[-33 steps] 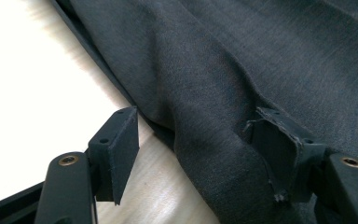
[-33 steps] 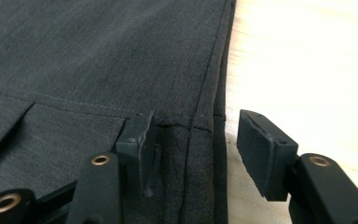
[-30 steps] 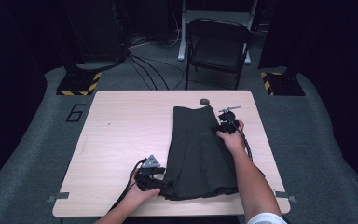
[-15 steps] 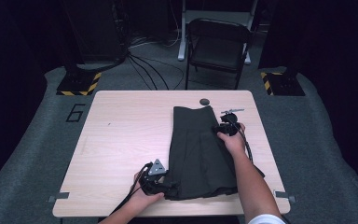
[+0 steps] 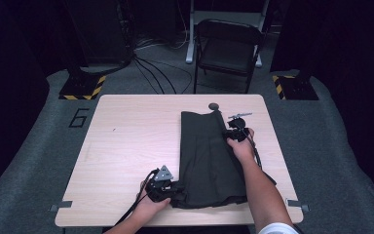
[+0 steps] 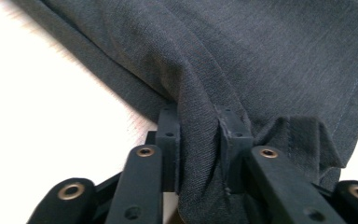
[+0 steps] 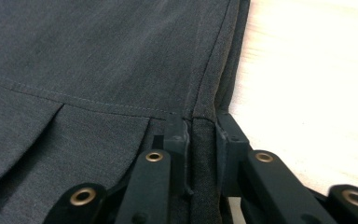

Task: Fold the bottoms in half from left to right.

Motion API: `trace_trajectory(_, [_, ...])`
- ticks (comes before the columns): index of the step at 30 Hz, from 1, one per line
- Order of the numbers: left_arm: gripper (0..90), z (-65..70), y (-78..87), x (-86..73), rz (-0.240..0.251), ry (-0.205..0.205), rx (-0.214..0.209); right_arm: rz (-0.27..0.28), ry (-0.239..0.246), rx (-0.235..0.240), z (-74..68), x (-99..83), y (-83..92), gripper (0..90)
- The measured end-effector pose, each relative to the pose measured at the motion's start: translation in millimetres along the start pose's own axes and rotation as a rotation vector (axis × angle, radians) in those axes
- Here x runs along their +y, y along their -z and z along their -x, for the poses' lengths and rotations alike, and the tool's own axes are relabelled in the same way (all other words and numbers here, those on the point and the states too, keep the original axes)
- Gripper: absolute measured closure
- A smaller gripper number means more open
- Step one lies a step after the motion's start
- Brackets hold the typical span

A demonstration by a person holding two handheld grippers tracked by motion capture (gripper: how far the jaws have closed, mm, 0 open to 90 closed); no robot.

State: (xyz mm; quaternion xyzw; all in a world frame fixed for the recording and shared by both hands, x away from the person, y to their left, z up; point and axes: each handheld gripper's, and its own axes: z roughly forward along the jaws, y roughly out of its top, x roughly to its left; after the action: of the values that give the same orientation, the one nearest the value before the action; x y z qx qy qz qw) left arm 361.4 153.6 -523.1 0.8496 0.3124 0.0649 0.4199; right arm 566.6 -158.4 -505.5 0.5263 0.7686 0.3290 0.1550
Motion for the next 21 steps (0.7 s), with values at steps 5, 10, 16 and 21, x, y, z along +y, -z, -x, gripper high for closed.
trace_trajectory(5, [77.0,-6.7,14.4,-0.3,-0.004,-0.001,0.012,-0.001,0.014,0.013,-4.9,2.4,4.4,79.5])
trace_trajectory(10, [77.0,-18.2,36.4,-1.5,0.005,0.018,0.048,0.021,0.047,0.056,-14.6,6.5,10.3,79.7])
trace_trajectory(16, [77.0,-24.7,60.0,-8.1,-0.016,0.016,0.073,0.053,0.082,0.114,-35.3,11.4,9.5,79.7])
trace_trajectory(21, [77.0,-30.4,78.6,-20.7,-0.047,0.03,0.089,0.031,0.103,0.158,-53.3,12.3,5.1,79.7])
